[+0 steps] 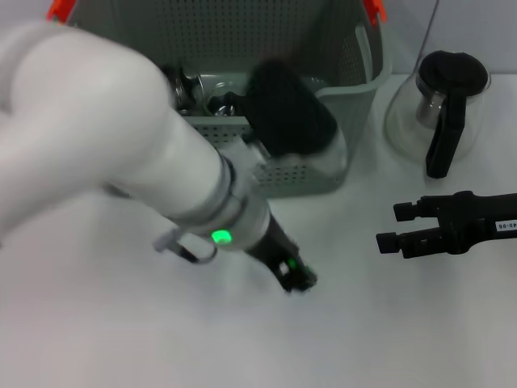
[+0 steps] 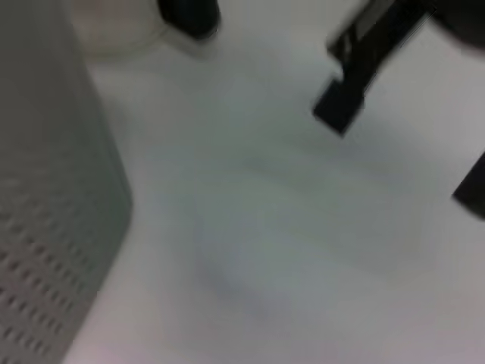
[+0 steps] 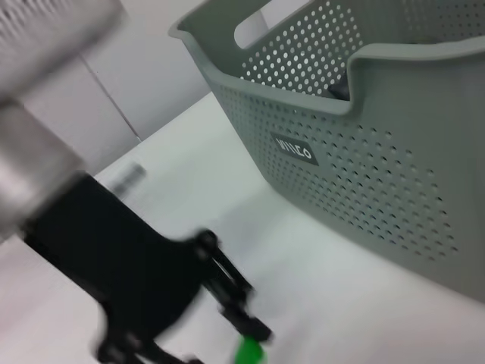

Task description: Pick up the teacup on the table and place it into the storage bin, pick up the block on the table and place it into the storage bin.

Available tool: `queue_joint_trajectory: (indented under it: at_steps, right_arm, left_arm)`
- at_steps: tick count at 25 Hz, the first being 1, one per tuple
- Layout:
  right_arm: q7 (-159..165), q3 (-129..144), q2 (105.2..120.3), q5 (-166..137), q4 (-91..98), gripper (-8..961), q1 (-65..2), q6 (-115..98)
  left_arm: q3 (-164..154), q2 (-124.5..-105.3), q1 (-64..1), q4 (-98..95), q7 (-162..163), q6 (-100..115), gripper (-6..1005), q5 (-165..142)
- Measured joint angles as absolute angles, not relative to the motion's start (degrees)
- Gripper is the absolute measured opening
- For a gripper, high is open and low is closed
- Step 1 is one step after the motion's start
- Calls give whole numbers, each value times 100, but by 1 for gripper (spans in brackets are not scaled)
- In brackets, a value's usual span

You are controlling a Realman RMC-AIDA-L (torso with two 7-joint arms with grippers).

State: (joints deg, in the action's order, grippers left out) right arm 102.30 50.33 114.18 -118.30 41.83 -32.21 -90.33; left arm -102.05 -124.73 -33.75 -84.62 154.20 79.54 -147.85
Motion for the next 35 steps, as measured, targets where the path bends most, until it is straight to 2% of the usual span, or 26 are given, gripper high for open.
queue_joint_trajectory:
  at_steps: [7, 13, 17, 20, 24, 29, 35]
  right_arm:
    - [10238, 4960, 11394, -11830, 4191, 947, -3173, -9065]
    - [10225, 4949, 11408, -11829, 4181, 947, -3167, -9087]
    - [10216, 4958, 11424, -11830, 4181, 947, -3210, -9085]
    - [10213, 4969, 11425, -11830, 4220, 947, -3231, -9091]
    - [10151, 4958, 11405, -11811, 4239, 947, -3246, -9185]
    - [9863, 4682, 11378, -11763, 4311, 946, -3246, -9886]
    - [9333, 4419, 11381, -11759, 4255, 946, -3217, -10322]
  left_arm:
    - [-7413, -12420, -2951, -10085, 14180, 8912, 408, -12802]
    - [-6233, -12399, -3349, -9167, 13396, 8011, 409, -12203]
    - [-6166, -12282, -3751, -8203, 13375, 7328, 410, -12323]
    - [-5983, -12204, -3951, -7762, 13372, 7060, 500, -12290]
    - [-5552, -12234, -3864, -7849, 13293, 7149, 628, -11848]
    - [-5167, -12228, -3185, -7657, 12162, 8711, 818, -9969]
    - [-5013, -12341, -2327, -6631, 10620, 10177, 936, -9419]
